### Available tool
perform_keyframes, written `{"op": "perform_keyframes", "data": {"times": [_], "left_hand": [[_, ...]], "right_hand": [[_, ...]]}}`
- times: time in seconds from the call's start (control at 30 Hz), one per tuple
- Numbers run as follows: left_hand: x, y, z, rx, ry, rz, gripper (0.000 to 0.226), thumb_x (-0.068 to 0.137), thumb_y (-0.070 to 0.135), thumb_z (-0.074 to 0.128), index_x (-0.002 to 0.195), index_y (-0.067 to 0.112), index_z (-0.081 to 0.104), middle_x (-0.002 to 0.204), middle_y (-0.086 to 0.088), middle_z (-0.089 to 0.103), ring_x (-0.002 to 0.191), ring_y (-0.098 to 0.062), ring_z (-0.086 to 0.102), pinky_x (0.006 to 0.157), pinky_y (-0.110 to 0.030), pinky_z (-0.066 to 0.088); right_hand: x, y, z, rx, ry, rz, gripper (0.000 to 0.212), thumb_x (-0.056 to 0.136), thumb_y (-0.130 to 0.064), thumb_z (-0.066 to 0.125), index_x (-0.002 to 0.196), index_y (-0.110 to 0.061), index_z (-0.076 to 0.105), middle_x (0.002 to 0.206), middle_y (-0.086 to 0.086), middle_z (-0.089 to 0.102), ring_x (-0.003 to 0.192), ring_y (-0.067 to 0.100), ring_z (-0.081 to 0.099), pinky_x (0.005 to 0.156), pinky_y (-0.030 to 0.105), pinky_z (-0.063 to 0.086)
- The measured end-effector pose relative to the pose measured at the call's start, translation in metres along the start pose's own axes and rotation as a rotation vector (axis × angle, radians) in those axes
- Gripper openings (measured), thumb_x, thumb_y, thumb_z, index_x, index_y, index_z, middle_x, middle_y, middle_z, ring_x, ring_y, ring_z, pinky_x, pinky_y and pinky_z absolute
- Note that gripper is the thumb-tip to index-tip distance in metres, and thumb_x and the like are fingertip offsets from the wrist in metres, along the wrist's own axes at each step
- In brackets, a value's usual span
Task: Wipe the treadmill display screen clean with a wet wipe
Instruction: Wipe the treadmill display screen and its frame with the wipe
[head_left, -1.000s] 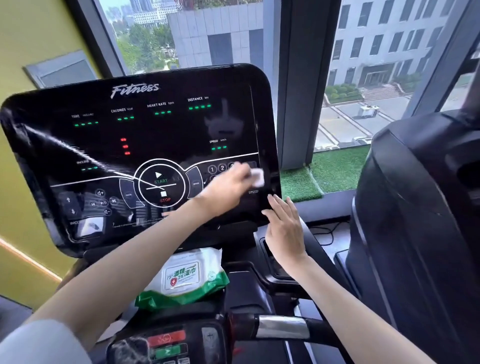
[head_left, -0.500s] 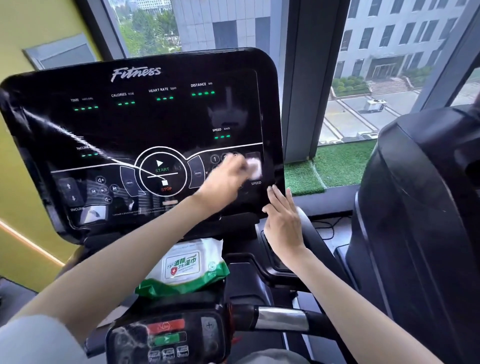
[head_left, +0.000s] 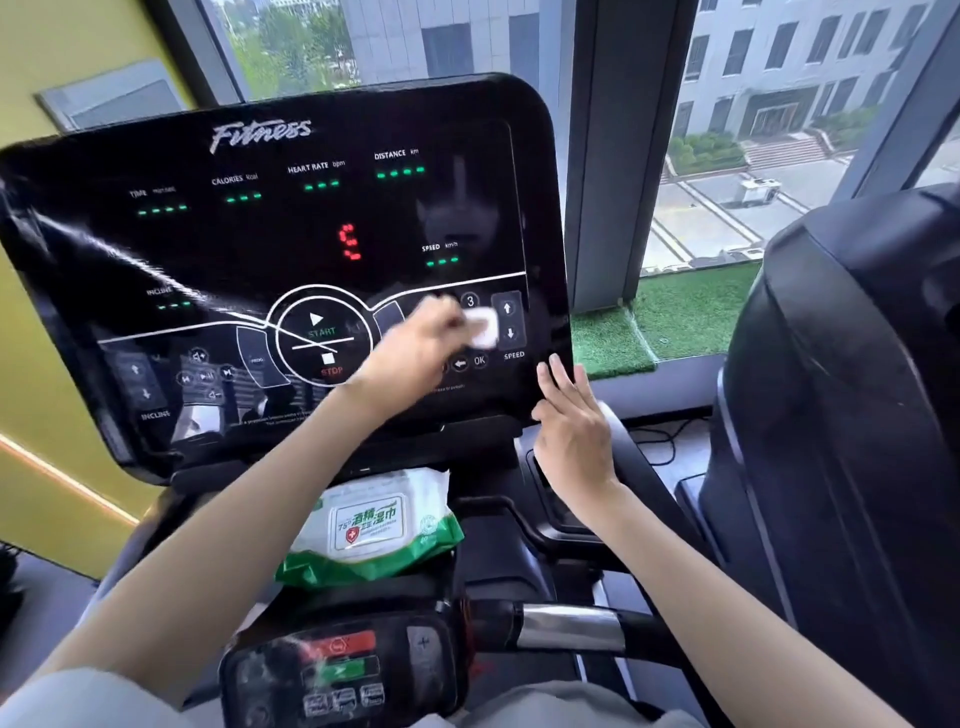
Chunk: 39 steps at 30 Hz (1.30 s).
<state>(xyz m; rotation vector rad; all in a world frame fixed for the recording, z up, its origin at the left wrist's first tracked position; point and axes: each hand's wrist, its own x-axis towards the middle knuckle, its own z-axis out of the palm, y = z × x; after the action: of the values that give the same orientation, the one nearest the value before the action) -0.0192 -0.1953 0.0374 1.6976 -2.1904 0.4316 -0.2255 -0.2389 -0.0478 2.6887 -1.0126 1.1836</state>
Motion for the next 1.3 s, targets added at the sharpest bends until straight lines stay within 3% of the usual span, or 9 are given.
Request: {"op": "perform_keyframes", "data": {"times": [0.07,0.23,0.4,0.53,0.7,0.87,1.0,1.17,1.3], "left_hand": [[-0.003,0.003,-0.001,-0.059,0.121,-0.141,0.067,0.062,-0.024,0.048,0.12,0.006,0.057,0.099,-0.005,0.041,0.087,-0.024,0.042,0.064,-0.04,0.05],[-0.024,0.012,-0.002,0.142,-0.272,0.328,0.069,0.061,-0.019,0.054,0.123,0.012,0.049,0.1,-0.005,0.046,0.087,-0.02,0.042,0.053,-0.031,0.052],[-0.024,-0.005,-0.006,-0.066,0.086,-0.17,0.069,0.065,-0.023,0.053,0.123,0.015,0.054,0.098,-0.011,0.048,0.089,-0.024,0.046,0.069,-0.039,0.051],[-0.042,0.007,0.001,0.116,-0.275,0.211,0.074,0.057,-0.017,0.058,0.123,0.015,0.05,0.101,-0.003,0.042,0.09,-0.02,0.043,0.048,-0.032,0.052],[-0.044,-0.002,-0.008,-0.083,0.125,-0.282,0.061,0.07,-0.019,0.055,0.119,0.017,0.053,0.094,-0.008,0.049,0.083,-0.023,0.05,0.053,-0.036,0.052],[-0.059,0.019,-0.001,0.142,-0.167,0.0,0.078,0.059,-0.017,0.058,0.128,0.017,0.043,0.095,-0.005,0.05,0.087,-0.017,0.041,0.042,-0.027,0.048],[-0.058,0.014,-0.003,0.048,0.114,-0.45,0.076,0.063,-0.022,0.055,0.13,0.014,0.047,0.096,-0.007,0.048,0.084,-0.018,0.041,0.043,-0.035,0.05],[-0.061,0.024,0.0,0.25,-0.187,-0.031,0.074,0.062,-0.015,0.053,0.128,0.016,0.043,0.097,-0.001,0.044,0.085,-0.016,0.042,0.039,-0.021,0.042],[-0.062,0.006,-0.004,0.087,0.198,-0.535,0.074,0.064,-0.022,0.054,0.128,0.014,0.048,0.095,-0.007,0.046,0.083,-0.021,0.044,0.048,-0.033,0.05]], "right_hand": [[-0.001,-0.001,0.003,-0.003,-0.008,-0.001,0.035,0.076,-0.005,0.03,0.059,-0.004,0.06,0.12,0.02,0.062,0.122,0.031,0.052,0.11,0.045,0.029],[-0.002,0.0,0.004,0.008,-0.037,0.009,0.035,0.076,-0.005,0.03,0.07,-0.002,0.064,0.124,0.022,0.059,0.125,0.031,0.049,0.113,0.042,0.02],[-0.006,-0.003,0.007,0.016,-0.04,0.011,0.04,0.067,0.013,0.056,0.104,0.001,0.063,0.131,0.026,0.051,0.131,0.036,0.04,0.114,0.045,0.017],[-0.001,-0.011,0.006,0.025,-0.068,-0.018,0.061,0.063,0.015,0.064,0.121,0.0,0.056,0.14,0.024,0.042,0.137,0.034,0.029,0.115,0.044,0.015],[0.009,-0.016,0.01,0.133,-0.042,-0.158,0.049,0.065,0.018,0.061,0.111,0.002,0.063,0.123,0.016,0.061,0.125,0.027,0.05,0.112,0.043,0.025],[0.001,-0.019,0.019,0.237,-0.034,-0.264,0.042,0.06,0.017,0.065,0.099,0.001,0.069,0.11,0.013,0.068,0.112,0.025,0.06,0.107,0.039,0.034],[-0.003,-0.018,0.022,0.301,-0.07,-0.239,0.047,0.058,0.019,0.064,0.1,0.002,0.069,0.109,0.014,0.069,0.109,0.024,0.061,0.103,0.038,0.04],[-0.001,-0.019,0.023,0.314,-0.066,-0.215,0.04,0.07,0.009,0.042,0.097,0.002,0.07,0.109,0.015,0.068,0.111,0.025,0.061,0.102,0.041,0.042],[-0.004,-0.025,0.023,0.297,-0.039,-0.187,0.042,0.069,0.012,0.04,0.097,0.004,0.069,0.105,0.016,0.069,0.106,0.027,0.063,0.101,0.041,0.042]]}}
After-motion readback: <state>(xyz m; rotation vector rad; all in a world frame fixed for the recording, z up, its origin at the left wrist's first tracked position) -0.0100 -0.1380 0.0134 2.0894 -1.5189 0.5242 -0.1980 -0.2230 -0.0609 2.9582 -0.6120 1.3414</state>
